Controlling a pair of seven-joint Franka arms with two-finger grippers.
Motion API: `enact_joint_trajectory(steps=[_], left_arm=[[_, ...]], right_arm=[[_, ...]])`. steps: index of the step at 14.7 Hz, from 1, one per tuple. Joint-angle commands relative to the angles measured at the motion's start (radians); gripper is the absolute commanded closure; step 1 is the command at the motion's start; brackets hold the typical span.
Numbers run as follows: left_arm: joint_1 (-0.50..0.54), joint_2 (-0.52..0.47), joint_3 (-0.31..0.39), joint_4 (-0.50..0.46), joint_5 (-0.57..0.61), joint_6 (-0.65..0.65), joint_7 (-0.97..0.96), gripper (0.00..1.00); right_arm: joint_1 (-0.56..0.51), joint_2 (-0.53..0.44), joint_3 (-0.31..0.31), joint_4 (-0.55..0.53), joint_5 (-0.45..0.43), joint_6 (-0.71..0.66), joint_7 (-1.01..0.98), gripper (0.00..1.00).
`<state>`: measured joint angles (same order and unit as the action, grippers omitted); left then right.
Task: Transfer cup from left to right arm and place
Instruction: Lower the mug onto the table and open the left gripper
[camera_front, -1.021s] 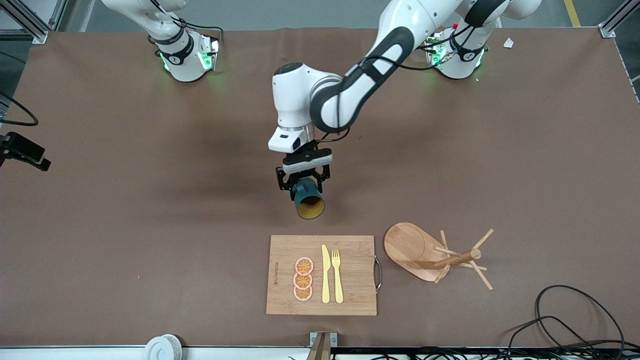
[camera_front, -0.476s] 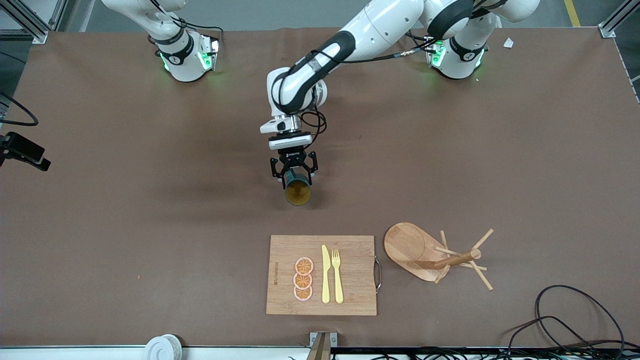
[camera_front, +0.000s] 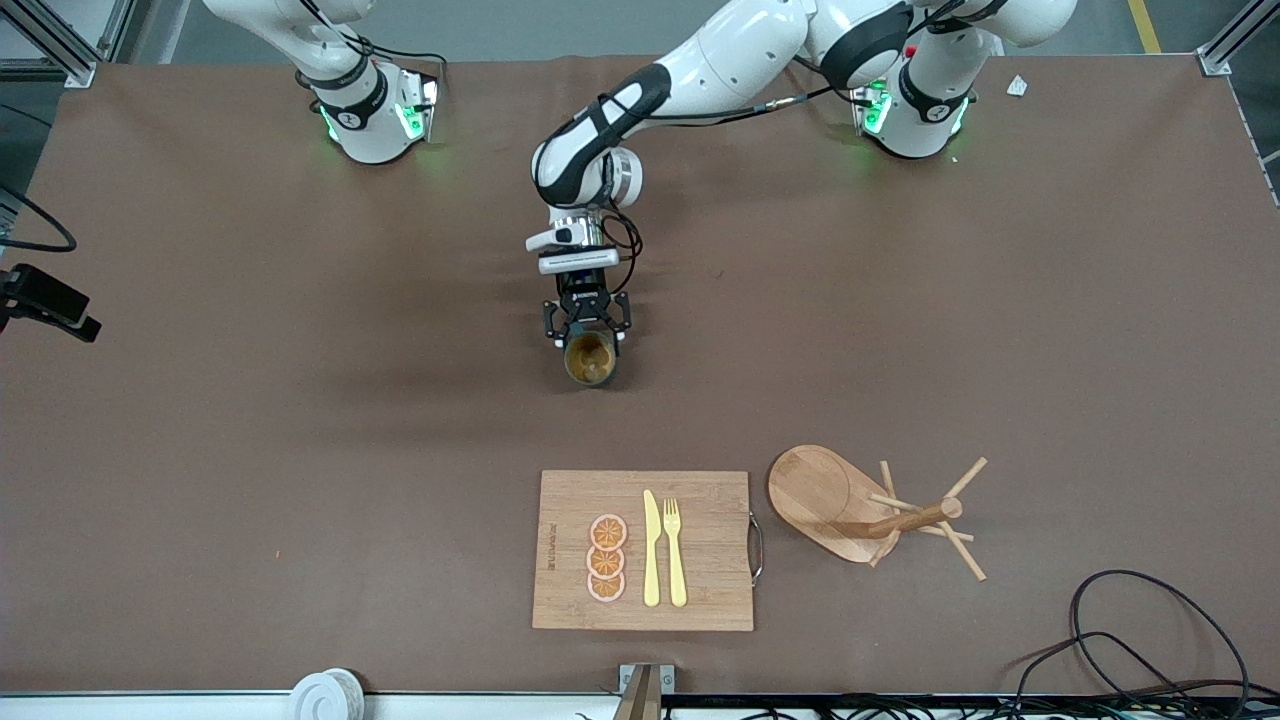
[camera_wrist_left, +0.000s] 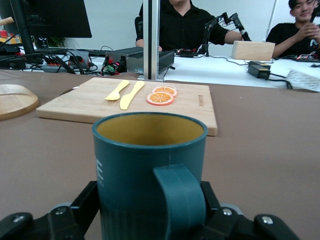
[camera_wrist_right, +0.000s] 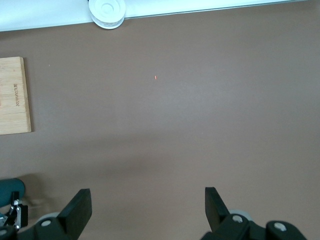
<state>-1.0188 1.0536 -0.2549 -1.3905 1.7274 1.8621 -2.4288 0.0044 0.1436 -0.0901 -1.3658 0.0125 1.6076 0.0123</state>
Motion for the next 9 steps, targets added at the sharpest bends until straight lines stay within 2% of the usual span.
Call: enact_joint_trajectory(steps=[1,6,9], left_arm=[[-0.030,0.016,-0.003,0.022,0.001,-0.015,-0.058,0.00],[-0.121,-0.039,-0.014,0.033,-0.222,-0.081,-0.055,0.00],[-0.121,-0.101,-0.066,0.036,-0.321,-0.138,-0.047,0.00]], right_arm=[[-0.020,-0.007,0.013,-0.002,0.004,-0.003,0.001,0.00],[-0.021,-0.007,0.013,-0.002,0.004,-0.003,0.001,0.00],[-0.021,-0.007,0.013,-0.002,0.006,-0.008,0.006,0.00]])
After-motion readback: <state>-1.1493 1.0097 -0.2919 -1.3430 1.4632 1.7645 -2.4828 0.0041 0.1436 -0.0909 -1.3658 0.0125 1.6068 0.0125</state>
